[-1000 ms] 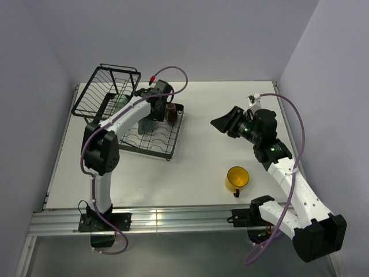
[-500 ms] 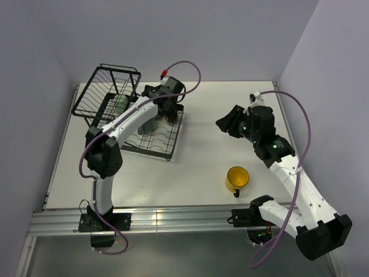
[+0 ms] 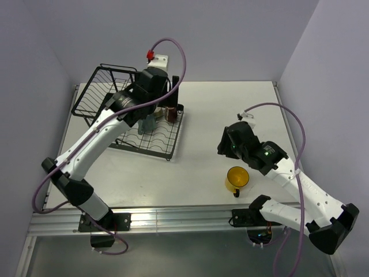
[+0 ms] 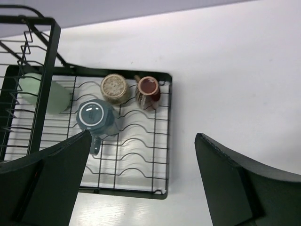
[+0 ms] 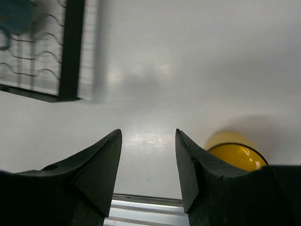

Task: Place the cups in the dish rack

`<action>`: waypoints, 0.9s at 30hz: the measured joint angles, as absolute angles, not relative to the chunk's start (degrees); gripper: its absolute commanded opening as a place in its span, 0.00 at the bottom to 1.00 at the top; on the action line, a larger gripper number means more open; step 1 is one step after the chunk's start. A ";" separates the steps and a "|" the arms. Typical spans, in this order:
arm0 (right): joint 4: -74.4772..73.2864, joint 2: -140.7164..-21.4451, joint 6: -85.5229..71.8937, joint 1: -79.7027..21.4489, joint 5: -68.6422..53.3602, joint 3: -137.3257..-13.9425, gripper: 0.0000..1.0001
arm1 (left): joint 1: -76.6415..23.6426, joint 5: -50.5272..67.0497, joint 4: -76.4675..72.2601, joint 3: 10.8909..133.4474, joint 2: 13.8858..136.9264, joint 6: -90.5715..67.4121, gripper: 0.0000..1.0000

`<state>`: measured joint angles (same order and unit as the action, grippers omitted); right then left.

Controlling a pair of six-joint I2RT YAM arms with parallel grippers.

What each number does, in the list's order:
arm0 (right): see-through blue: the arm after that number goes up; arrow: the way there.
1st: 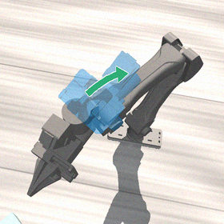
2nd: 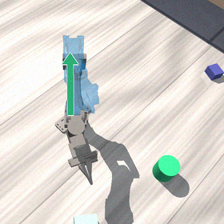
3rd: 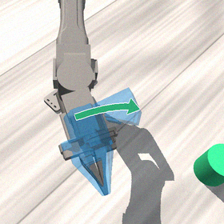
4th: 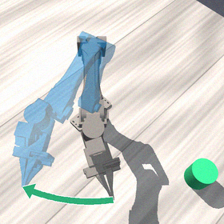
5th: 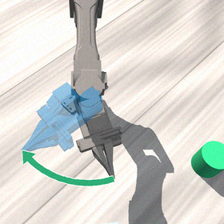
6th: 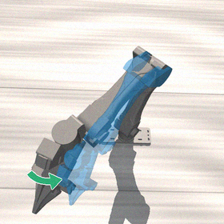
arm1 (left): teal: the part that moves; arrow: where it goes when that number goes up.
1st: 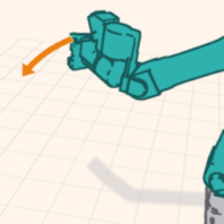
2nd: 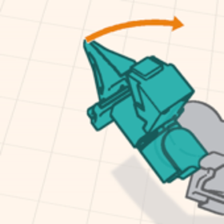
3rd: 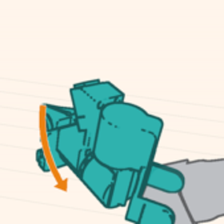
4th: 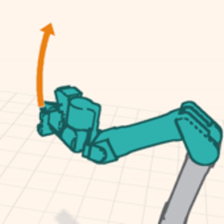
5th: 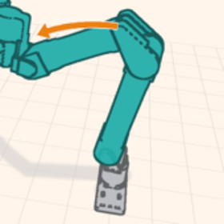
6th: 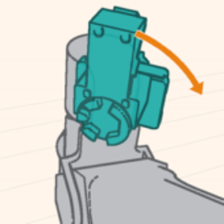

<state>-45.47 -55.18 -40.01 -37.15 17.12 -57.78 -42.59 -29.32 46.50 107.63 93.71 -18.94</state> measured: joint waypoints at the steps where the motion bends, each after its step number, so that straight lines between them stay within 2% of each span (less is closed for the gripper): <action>1: -46.48 -54.50 -40.75 -37.17 17.45 -56.05 0.54 | -42.76 -28.60 45.82 107.26 92.29 -18.98 0.99; 8: -49.52 -51.92 -44.38 -37.58 17.89 -48.47 0.49 | -43.42 -26.48 43.46 104.86 88.97 -19.14 0.99; 27: -55.13 -47.44 -50.28 -42.72 16.16 -39.68 0.48 | -43.64 -25.28 42.19 100.27 88.51 -19.16 0.99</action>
<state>-55.13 -47.44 -50.28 -42.72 16.16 -39.68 -43.64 -25.28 42.19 100.27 88.51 -19.16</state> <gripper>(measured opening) 0.482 0.992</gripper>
